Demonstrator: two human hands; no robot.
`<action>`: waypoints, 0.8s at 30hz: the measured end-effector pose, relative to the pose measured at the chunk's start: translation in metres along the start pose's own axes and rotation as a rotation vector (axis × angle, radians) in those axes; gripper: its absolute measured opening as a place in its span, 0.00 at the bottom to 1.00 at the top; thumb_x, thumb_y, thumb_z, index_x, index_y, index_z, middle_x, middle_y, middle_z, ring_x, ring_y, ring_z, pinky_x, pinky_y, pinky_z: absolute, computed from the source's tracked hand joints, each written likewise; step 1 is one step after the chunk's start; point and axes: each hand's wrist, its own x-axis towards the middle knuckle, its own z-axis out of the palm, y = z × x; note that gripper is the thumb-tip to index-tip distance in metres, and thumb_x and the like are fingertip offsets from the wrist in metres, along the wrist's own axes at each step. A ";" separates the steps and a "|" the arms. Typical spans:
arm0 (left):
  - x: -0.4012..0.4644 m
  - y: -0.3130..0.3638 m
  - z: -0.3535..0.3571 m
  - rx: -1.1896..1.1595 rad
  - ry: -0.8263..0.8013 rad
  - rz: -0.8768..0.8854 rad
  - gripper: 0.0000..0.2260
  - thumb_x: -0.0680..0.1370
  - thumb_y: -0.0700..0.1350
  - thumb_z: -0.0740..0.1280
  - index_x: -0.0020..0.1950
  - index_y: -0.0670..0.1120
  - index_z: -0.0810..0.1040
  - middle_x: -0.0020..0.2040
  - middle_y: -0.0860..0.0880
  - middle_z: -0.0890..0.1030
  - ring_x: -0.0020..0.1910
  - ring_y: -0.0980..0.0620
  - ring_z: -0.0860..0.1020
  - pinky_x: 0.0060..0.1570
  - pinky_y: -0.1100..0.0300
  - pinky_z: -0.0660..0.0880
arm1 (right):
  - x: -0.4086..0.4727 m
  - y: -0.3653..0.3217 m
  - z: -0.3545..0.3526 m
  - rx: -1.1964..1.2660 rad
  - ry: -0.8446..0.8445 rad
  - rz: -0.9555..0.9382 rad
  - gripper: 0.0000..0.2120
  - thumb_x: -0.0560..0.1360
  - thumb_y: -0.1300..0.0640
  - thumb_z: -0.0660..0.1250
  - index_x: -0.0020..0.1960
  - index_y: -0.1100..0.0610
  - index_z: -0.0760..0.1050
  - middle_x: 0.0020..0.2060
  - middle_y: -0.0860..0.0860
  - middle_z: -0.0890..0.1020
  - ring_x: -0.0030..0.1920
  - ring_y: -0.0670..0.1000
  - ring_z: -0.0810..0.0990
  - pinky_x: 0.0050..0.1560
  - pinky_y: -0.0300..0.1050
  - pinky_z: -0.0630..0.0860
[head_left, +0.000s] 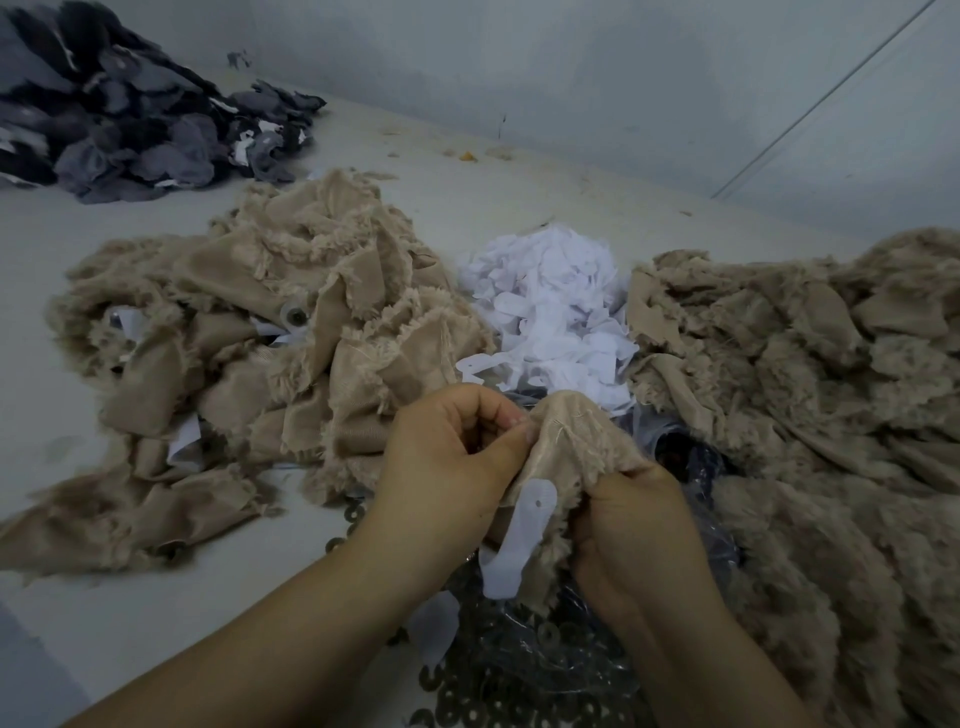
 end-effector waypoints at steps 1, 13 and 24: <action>0.000 -0.001 0.000 0.008 0.001 0.001 0.11 0.76 0.36 0.71 0.35 0.48 0.80 0.30 0.48 0.81 0.28 0.56 0.76 0.29 0.65 0.74 | 0.000 0.002 0.001 0.014 0.015 0.020 0.14 0.69 0.59 0.71 0.52 0.64 0.84 0.52 0.66 0.83 0.41 0.59 0.83 0.35 0.40 0.82; -0.001 0.000 0.000 -0.034 -0.008 0.027 0.06 0.74 0.37 0.74 0.39 0.47 0.83 0.36 0.40 0.81 0.32 0.44 0.78 0.35 0.46 0.79 | -0.004 0.003 0.005 0.058 0.008 0.110 0.10 0.70 0.60 0.68 0.44 0.65 0.85 0.45 0.67 0.84 0.32 0.58 0.82 0.27 0.38 0.78; 0.003 0.004 -0.006 0.007 0.032 0.011 0.05 0.72 0.38 0.75 0.37 0.46 0.84 0.35 0.44 0.84 0.37 0.38 0.82 0.37 0.44 0.81 | -0.003 -0.006 -0.004 0.185 -0.353 0.064 0.24 0.66 0.51 0.64 0.54 0.68 0.82 0.51 0.65 0.83 0.50 0.63 0.82 0.54 0.56 0.80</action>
